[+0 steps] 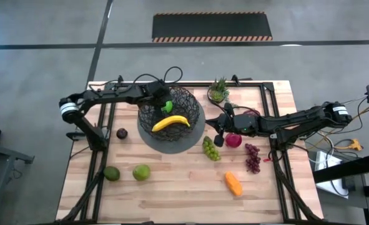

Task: Build produce basket
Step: Put the green apple into the black wire basket

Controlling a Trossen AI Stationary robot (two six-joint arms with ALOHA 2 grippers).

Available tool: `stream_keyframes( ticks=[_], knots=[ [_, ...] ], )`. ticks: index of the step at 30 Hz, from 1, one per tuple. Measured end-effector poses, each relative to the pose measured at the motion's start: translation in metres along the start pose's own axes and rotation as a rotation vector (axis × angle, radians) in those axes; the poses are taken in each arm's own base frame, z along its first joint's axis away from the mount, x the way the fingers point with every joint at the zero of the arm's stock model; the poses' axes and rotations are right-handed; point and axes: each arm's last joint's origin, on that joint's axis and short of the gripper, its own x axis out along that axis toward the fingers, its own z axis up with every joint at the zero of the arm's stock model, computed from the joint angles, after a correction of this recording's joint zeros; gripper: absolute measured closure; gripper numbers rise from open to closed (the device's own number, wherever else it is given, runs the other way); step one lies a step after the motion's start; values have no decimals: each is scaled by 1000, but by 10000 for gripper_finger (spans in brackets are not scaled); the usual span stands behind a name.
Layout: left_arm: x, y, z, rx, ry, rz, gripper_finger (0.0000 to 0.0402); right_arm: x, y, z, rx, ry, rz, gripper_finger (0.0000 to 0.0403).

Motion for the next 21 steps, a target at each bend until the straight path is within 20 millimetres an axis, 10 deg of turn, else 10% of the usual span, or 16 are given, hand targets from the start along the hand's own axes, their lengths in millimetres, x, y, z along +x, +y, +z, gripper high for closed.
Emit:
stream_keyframes(
  ticks=[21],
  knots=[
    [-20, 2, 12, -16, -169, -32, 401, 0, 1, 0, -6, 2, 6, 394]
  ],
)
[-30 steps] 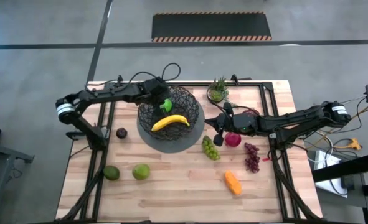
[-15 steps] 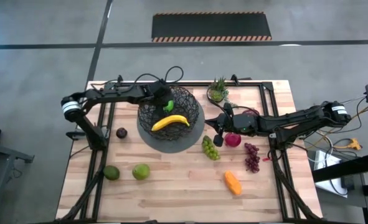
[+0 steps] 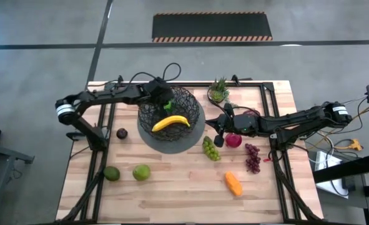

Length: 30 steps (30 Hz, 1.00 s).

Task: Build produce basket
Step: Put the green apple into the black wire basket, then put the plum into the black wire basket

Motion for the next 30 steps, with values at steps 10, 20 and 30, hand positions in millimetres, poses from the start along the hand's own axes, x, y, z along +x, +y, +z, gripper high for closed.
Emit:
stream_keyframes(
  ticks=[10, 20, 30],
  knots=[
    [-12, -8, -6, -23, 68, -36, 401, 0, 0, -1, -16, 5, 0, 394],
    [-46, -44, -7, -74, 70, -149, 401, 0, 0, -2, -115, 19, 1, 394],
    [-133, -88, -9, -85, -125, -325, 401, 0, -1, 2, -238, -21, -4, 394]
  ],
)
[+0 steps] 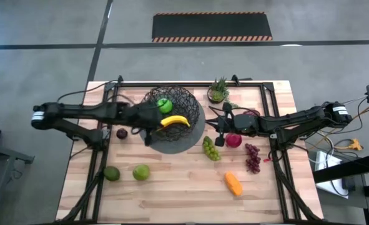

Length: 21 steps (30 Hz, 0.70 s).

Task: Build produce basket
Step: Put the plum into the black wire basket

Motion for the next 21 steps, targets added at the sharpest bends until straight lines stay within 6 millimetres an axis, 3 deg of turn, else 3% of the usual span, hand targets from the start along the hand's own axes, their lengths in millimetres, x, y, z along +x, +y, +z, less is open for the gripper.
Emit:
stream_keyframes(
  ticks=[4, 9, 17, 21],
  knots=[
    [-26, -6, -11, -164, 15, -31, 401, 0, 0, 1, -40, -14, -4, 394],
    [-47, -1, -41, -431, 225, 85, 401, 0, -1, 4, -91, -37, -10, 394],
    [-49, 10, -94, -753, 577, 481, 401, -4, -1, 20, -216, -234, 98, 394],
    [-37, 10, -108, -799, 613, 535, 401, -11, -5, 27, -249, -287, 77, 394]
  ],
)
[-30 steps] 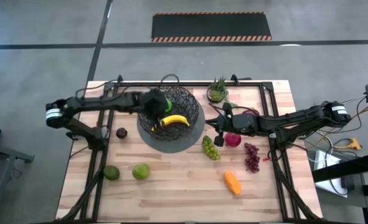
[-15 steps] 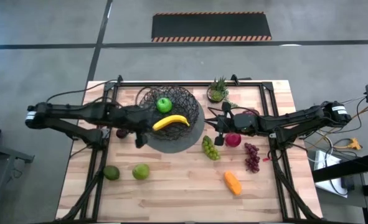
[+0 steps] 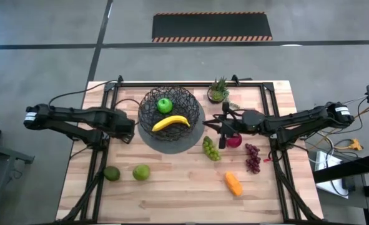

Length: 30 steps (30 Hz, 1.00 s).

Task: Build produce basket
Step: Put the plum into the black wire basket

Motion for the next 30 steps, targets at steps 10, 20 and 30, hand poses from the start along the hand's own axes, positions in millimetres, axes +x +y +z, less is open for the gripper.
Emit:
stream_keyframes(
  ticks=[10, 20, 30],
  knots=[
    [30, -13, -1, -35, 2, 11, 387, -14, 3, -8, -9, 3, 28, 394],
    [46, -25, 3, -6, -16, 144, 253, -22, 1, -7, -9, -19, 14, 394],
    [75, -36, 0, 17, 88, 276, 158, -22, 2, -8, -16, -11, 18, 394]
  ],
)
